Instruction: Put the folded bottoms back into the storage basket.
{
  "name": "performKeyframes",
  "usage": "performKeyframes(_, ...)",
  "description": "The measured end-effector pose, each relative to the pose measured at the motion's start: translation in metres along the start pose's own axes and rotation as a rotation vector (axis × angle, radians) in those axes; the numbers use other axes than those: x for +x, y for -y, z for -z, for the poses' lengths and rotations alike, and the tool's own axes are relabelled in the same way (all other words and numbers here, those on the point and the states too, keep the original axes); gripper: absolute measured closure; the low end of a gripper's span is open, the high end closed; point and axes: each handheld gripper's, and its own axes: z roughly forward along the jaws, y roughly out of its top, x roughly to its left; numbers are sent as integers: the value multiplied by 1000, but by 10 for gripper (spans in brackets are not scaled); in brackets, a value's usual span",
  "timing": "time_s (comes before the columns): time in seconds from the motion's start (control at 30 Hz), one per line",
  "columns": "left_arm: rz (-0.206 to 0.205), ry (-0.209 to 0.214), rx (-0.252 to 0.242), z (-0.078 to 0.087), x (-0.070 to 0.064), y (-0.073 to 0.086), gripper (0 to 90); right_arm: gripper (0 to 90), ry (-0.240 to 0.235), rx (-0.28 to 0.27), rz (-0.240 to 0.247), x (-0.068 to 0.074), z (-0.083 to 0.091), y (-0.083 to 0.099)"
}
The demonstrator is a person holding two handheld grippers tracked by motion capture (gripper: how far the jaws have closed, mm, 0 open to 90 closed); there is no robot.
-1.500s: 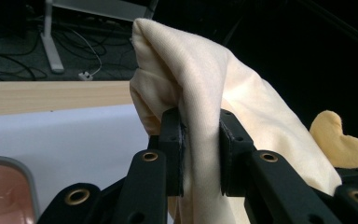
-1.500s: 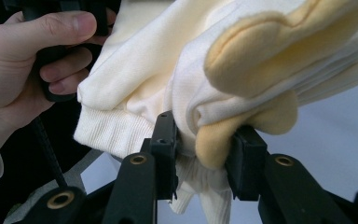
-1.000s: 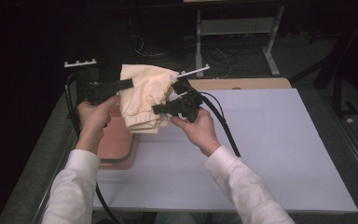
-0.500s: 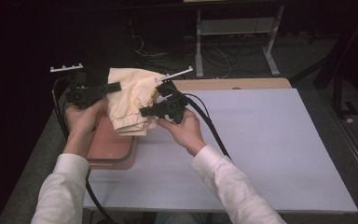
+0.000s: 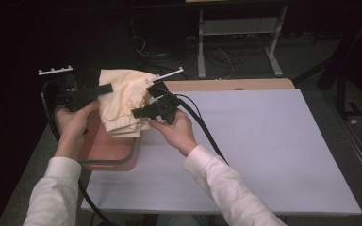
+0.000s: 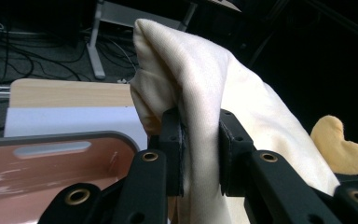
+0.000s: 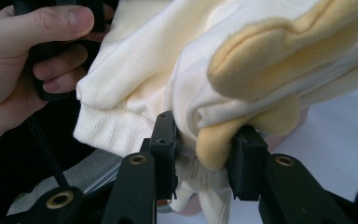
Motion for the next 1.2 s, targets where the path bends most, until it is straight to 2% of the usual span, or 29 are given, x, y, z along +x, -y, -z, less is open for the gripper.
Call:
performKeyframes(0.67, 16, -45, -10, 18, 28, 10, 744, 663, -20, 28, 17, 11, -36, -4)
performKeyframes(1.2, 39, -72, 6, 21, 50, 25, 744, 663, -39, 55, 12, 11, -65, 5)
